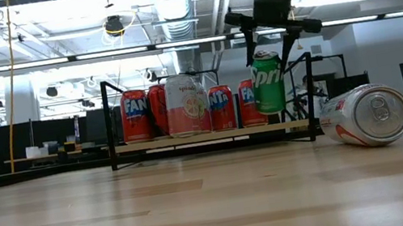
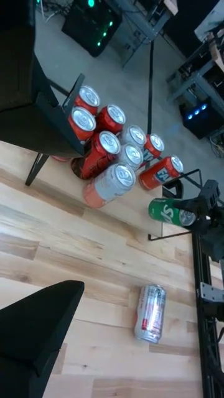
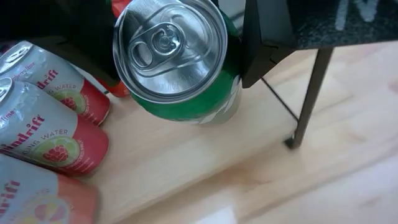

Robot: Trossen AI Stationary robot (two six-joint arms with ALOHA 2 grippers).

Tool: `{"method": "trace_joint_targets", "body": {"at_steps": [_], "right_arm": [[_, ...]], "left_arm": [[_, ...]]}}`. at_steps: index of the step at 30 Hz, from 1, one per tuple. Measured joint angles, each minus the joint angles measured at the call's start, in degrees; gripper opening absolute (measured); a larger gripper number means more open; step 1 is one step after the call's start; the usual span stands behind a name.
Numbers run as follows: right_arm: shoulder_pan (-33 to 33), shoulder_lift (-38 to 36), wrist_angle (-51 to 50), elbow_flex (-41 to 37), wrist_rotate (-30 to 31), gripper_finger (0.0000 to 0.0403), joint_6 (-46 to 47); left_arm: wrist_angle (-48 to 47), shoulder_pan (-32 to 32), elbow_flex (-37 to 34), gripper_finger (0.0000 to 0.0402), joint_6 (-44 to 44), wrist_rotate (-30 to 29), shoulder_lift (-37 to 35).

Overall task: Place canned beverage on shelf
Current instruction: Put the green soda can on the shelf

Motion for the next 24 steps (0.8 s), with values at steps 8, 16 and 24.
{"method": "trace_joint_targets", "body": {"at_steps": [8,16,24], "right_arm": [[-0.3,0.0,0.5,0.0,-7.9,0.0245,4.4],[-7.3,0.0,-0.4,0.0,-19.2,0.0245,1.5],[-10.5,0.0,-2.0,0.0,-22.4,0.0245,-4.1]], "left_arm": [[0.0,0.0,0.0,0.0325,0.3,-0.5,0.0],[0.0,0.0,0.0,0.0325,0.3,-2.1,0.0],[0.0,0.0,0.0,0.0325,0.6,-4.1,0.0]]}}
